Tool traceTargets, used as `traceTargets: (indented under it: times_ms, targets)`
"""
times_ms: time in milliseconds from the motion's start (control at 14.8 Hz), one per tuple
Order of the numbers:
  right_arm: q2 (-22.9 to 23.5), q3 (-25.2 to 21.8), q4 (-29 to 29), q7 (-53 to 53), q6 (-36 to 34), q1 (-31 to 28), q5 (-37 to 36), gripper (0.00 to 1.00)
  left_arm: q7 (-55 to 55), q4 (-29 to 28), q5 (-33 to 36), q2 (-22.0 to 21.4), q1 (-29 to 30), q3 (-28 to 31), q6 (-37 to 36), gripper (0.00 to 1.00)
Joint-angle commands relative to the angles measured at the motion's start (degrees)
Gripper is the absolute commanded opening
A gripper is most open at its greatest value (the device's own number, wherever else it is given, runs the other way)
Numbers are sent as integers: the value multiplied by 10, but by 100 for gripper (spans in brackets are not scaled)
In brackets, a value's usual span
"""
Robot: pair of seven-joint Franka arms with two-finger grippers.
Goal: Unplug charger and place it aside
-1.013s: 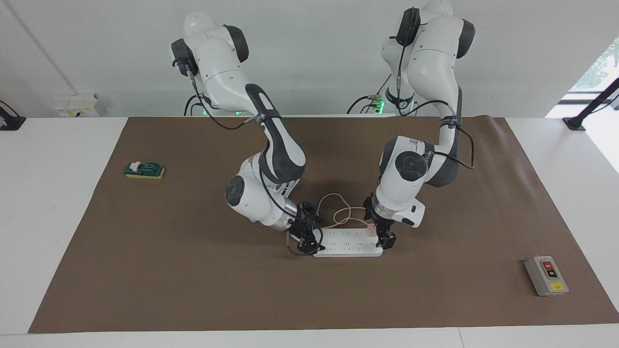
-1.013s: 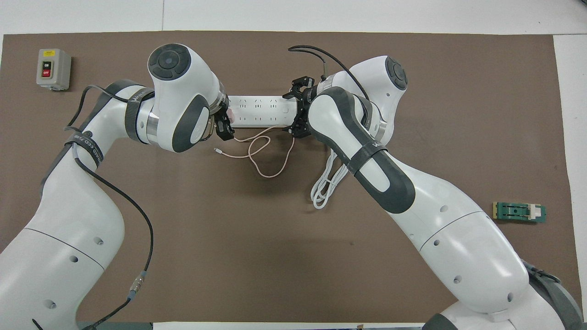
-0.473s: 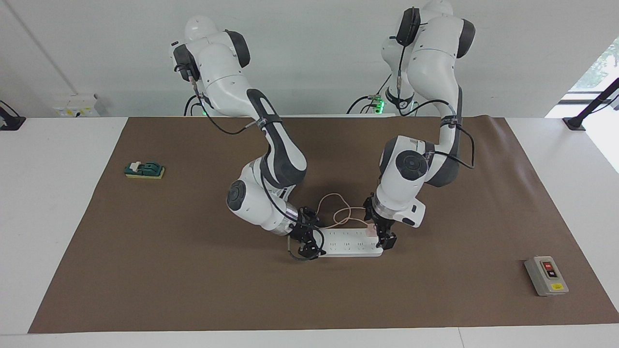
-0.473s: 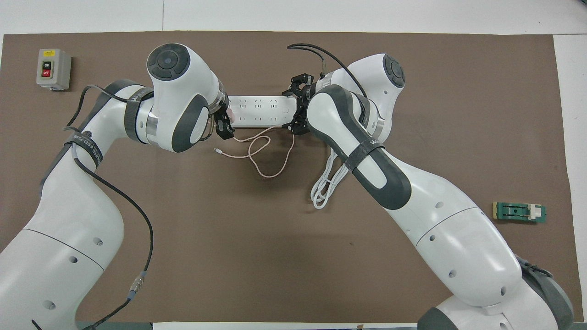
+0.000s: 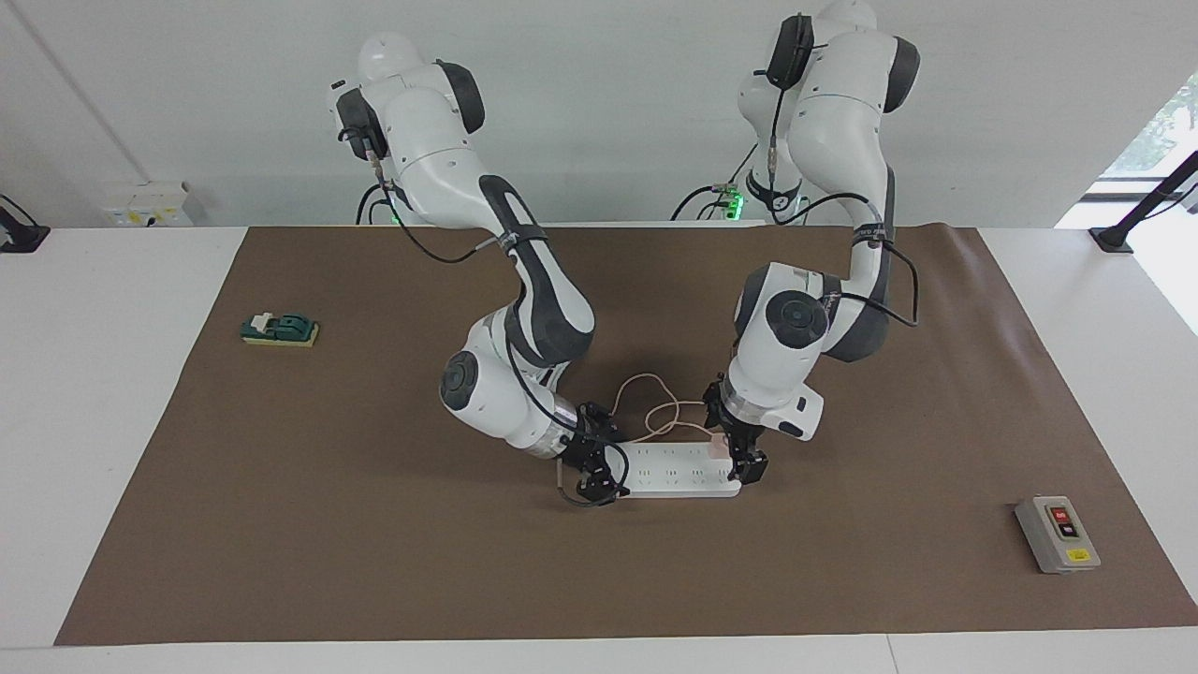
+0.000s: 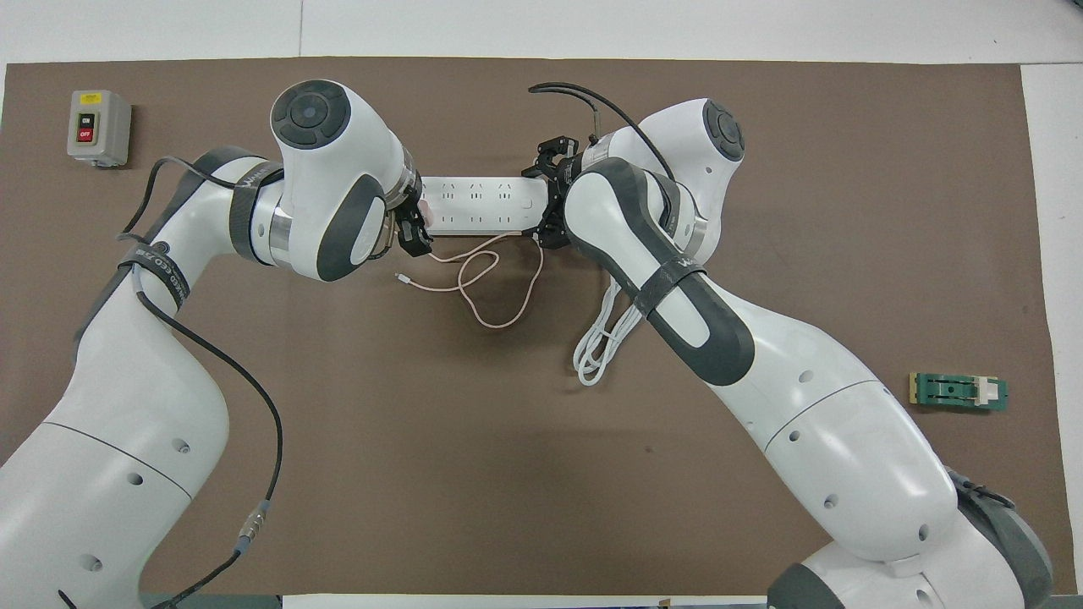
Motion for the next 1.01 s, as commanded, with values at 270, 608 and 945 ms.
traceTargets:
  times_ms: [270,608,945]
  targets:
    - [18,-5,23,7,11,16,-15,96,-11,-28,10,-20,-2,3,13,88]
    - [21,-4,21,6,32,18,-15,96,-10,-29,14,-20,-5,3,13,0]
    - [21,-4,20,7,34,17,-14,96,-9,-32,23,-20,-7,3,21,0]
